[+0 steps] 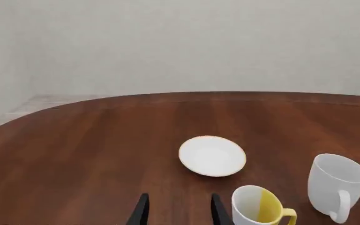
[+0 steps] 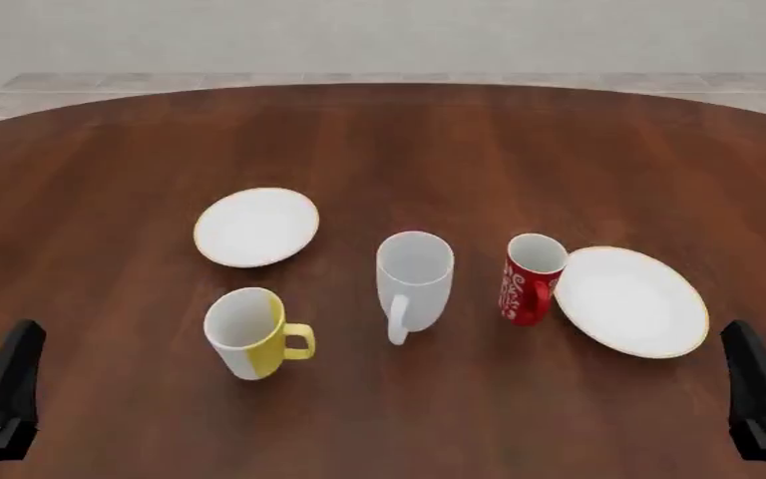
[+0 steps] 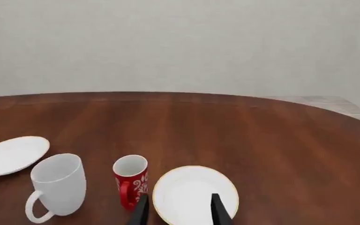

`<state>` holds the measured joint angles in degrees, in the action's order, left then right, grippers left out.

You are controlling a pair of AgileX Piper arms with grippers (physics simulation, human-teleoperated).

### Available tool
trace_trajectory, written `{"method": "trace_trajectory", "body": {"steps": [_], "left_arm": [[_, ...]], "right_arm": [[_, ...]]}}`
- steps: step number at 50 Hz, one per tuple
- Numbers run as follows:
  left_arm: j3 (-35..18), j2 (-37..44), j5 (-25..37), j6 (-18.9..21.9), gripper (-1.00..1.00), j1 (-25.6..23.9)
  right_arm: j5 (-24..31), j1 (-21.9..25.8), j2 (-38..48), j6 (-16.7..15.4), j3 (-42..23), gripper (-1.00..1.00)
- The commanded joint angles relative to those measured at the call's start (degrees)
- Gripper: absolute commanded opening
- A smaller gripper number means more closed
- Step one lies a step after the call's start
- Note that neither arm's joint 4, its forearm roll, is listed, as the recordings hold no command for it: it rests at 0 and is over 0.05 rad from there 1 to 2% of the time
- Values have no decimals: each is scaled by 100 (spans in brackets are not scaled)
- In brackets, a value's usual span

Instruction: Put the white mug on the left plate.

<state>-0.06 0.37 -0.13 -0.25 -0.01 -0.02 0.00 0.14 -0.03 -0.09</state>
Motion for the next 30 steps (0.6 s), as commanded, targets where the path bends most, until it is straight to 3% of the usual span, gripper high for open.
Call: {"method": "trace_trajectory", "body": {"steps": [1,24,30], "left_arm": [[-5,122,-59,-49,100,39],[-4,19,51,-43,100,36],[-109,344,-120,-67,100,-87]], "right_arm": [[-2,14,23,-41,-17,100],[19,31,15,-106,-27,100],[26,44,5,-119,-29,100]]}}
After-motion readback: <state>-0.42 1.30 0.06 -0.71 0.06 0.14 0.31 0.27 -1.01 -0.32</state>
